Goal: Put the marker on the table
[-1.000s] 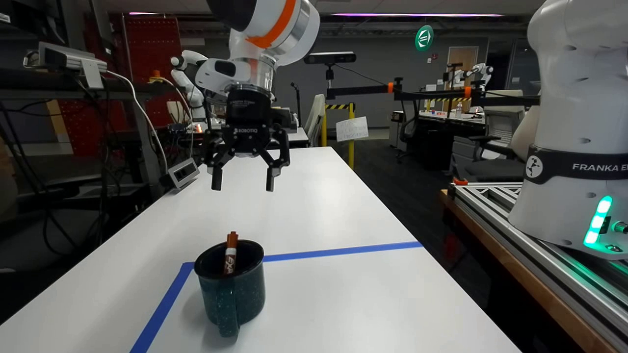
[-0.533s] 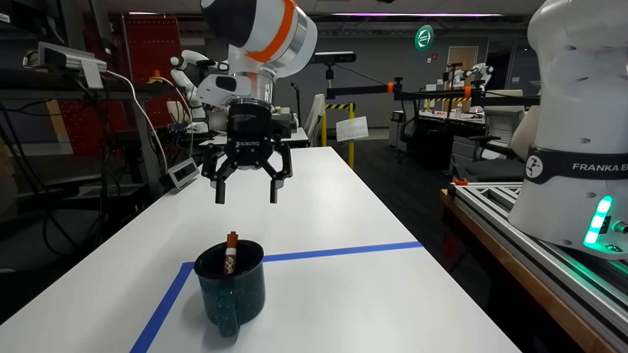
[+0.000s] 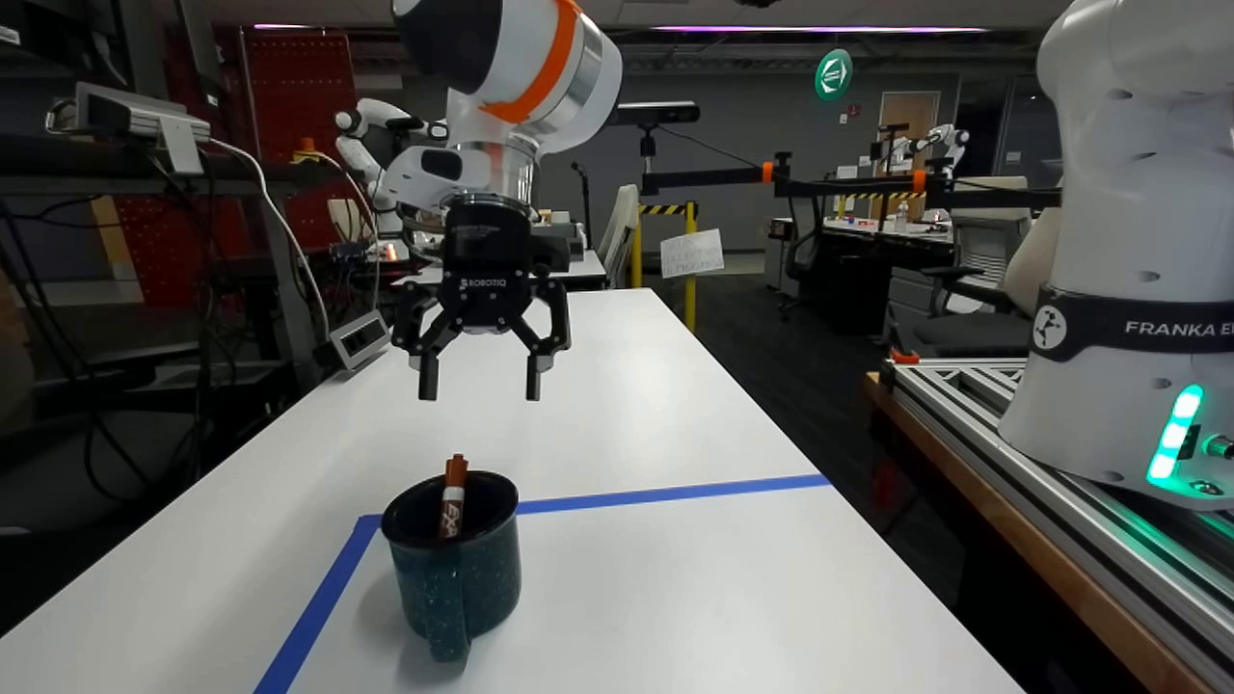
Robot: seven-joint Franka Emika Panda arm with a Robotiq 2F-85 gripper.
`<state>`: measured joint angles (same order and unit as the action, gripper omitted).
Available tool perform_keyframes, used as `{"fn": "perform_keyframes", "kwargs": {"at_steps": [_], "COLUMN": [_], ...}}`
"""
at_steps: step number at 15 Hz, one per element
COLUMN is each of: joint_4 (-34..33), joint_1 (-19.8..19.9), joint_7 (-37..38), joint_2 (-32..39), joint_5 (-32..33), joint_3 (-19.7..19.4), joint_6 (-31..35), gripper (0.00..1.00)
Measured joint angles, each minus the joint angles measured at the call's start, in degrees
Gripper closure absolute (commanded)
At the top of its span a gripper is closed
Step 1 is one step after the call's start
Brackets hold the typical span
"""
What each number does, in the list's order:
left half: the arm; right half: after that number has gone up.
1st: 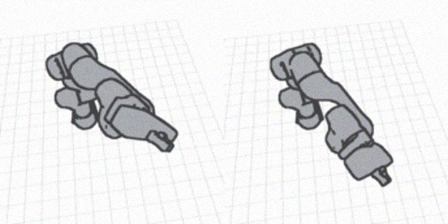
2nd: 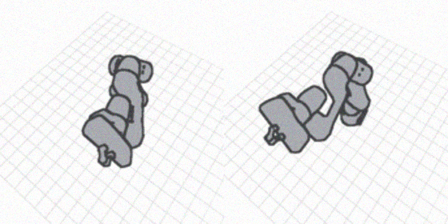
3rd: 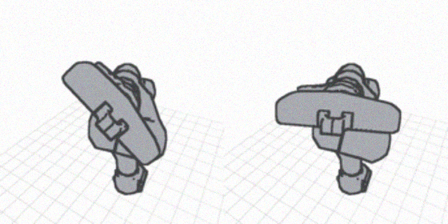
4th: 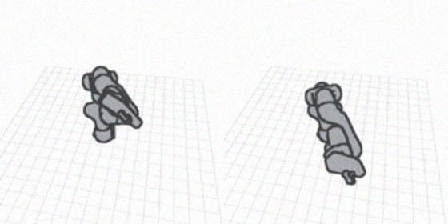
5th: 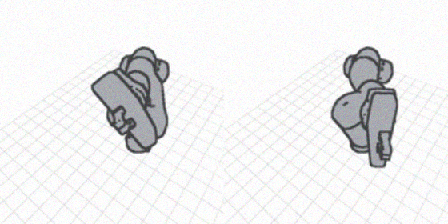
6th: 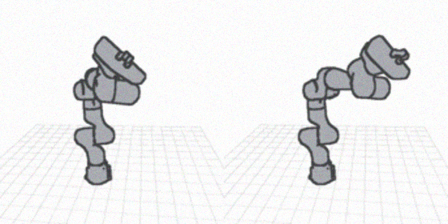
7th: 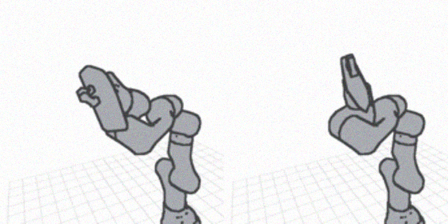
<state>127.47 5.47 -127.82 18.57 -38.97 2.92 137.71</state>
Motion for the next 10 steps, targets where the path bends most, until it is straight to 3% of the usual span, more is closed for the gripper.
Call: {"fn": "perform_keyframes", "kwargs": {"at_steps": [6, 7, 9, 10], "joint_4": [-0.3, -0.3, -0.8, -1.1], "joint_1": [0.3, 0.3, 0.3, 0.3], "joint_7": [-3.3, -4.0, -5.1, -5.6], "joint_2": [1.2, 1.6, 2.5, 2.9], "joint_5": [0.0, 0.0, 0.0, 0.0], "joint_3": [1.0, 1.3, 1.8, 2.0], "joint_6": [0.4, 0.5, 0.8, 1.0], "gripper": [0.00, 0.06, 0.34, 0.42]}}
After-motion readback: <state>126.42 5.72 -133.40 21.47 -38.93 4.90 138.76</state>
